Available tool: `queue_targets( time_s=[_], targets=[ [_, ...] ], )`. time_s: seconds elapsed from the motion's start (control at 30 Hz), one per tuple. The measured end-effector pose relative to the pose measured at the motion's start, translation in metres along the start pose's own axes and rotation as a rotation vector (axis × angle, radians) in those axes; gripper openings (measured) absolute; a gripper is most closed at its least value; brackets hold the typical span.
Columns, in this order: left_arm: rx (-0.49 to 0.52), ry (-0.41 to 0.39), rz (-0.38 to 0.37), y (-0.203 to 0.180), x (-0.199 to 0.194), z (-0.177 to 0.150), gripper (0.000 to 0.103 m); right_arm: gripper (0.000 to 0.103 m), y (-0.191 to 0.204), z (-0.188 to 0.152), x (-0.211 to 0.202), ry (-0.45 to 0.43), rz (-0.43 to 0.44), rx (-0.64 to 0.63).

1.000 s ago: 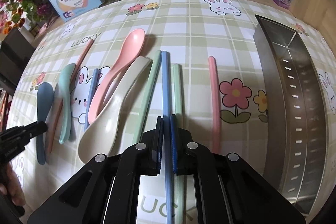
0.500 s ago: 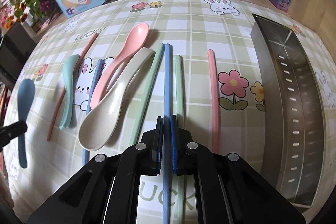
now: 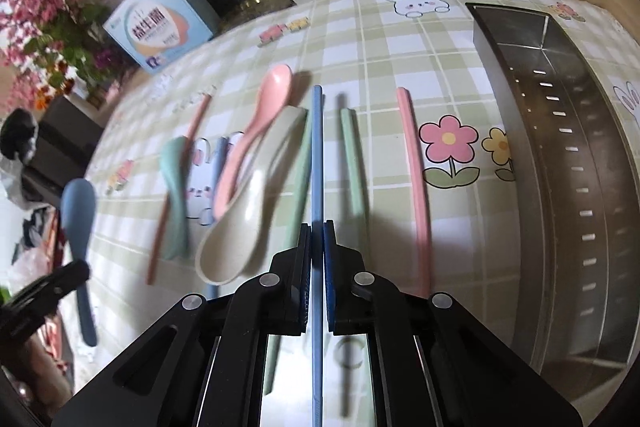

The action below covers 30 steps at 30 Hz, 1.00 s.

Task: Organize utensils
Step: 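Carry the blue chopstick into the steel tray and open the right gripper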

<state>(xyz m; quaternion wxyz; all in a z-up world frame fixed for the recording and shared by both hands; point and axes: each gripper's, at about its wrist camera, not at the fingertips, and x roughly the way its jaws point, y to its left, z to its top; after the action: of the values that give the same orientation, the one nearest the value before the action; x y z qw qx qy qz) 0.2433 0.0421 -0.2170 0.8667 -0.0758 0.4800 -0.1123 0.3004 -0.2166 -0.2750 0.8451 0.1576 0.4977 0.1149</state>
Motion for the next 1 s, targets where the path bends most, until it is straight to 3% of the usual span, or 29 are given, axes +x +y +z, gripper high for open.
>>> queue_targets(
  time_s=[0.27,0.43,0.63,1.0],
  targets=[
    [0.023,-0.008,-0.002,-0.007,-0.003,0.003,0.006,0.006,-0.019,0.009,-0.042,-0.109,0.013,0.054],
    [0.021,-0.035,0.006,-0.008,-0.008,0.018,0.006,0.006,-0.05,0.03,-0.075,-0.182,-0.063,0.034],
    [0.025,-0.037,-0.005,-0.018,-0.005,0.028,0.006,0.006,-0.113,0.048,-0.067,-0.115,-0.214,0.103],
    [0.03,0.003,-0.009,-0.025,0.005,0.026,0.006,0.006,-0.132,0.045,-0.039,-0.016,-0.296,0.106]
  ],
)
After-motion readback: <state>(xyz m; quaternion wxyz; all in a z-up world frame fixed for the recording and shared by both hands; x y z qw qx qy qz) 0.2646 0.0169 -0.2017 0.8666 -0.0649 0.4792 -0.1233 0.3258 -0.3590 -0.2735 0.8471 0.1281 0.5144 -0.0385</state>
